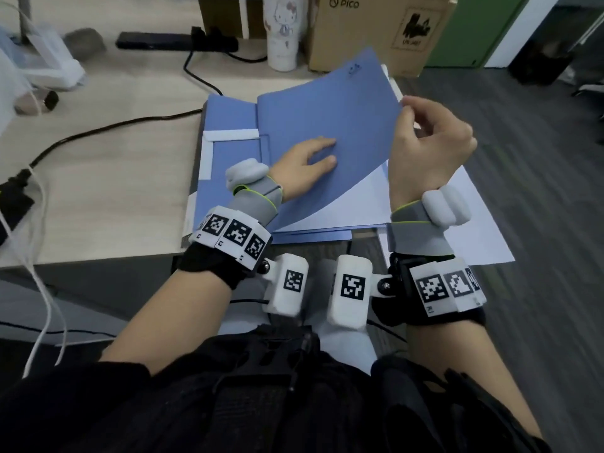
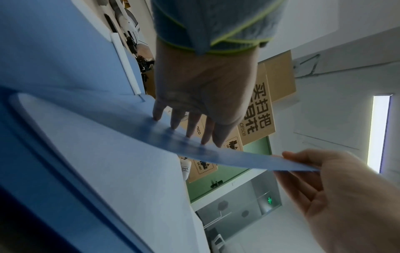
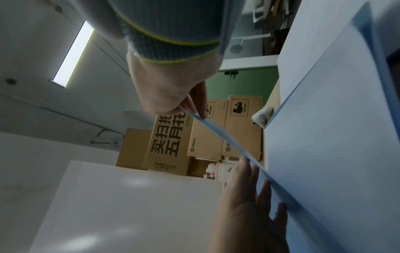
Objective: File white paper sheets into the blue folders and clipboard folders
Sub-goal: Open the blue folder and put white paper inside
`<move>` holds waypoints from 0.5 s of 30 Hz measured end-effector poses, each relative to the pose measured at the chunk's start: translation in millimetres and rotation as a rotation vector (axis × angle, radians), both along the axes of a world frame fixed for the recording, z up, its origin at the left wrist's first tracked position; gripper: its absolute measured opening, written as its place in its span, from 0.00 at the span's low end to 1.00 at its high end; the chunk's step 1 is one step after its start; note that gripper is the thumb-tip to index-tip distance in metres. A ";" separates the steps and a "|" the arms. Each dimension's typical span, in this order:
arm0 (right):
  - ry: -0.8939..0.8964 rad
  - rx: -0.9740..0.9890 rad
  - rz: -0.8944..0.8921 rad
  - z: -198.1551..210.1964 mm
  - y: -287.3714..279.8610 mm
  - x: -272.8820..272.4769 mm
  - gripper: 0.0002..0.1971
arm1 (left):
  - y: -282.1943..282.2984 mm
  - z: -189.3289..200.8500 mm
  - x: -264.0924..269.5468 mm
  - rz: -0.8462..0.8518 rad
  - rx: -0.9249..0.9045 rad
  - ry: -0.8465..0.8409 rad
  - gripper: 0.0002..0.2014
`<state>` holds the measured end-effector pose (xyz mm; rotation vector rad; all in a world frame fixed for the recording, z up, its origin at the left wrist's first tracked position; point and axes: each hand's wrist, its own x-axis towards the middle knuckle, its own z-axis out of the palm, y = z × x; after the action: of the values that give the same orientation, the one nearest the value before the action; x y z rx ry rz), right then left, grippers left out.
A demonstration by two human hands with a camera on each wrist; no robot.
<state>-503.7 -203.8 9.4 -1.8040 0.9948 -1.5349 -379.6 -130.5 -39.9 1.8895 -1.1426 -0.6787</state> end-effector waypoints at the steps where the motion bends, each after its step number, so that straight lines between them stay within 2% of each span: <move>1: 0.043 0.034 -0.019 -2.5 -4.4 -3.1 0.12 | -2.6 -4.2 0.1 0.004 0.021 -0.003 0.21; 5: 0.236 0.247 -0.096 -11.3 -19.8 -11.8 0.17 | -11.3 -17.9 1.5 0.042 0.120 -0.026 0.22; 10: 0.512 0.505 -0.117 -17.0 -38.8 -18.6 0.22 | -17.6 -27.6 6.8 0.128 0.181 -0.025 0.17; 15: 0.707 0.535 -0.024 -39.0 -52.8 -18.1 0.21 | -20.2 -30.6 13.5 0.174 0.182 -0.049 0.15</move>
<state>-521.9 -256.7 -29.6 -1.9346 1.5648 -0.5167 -366.1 -150.6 -70.5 2.1411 -0.9592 -0.6610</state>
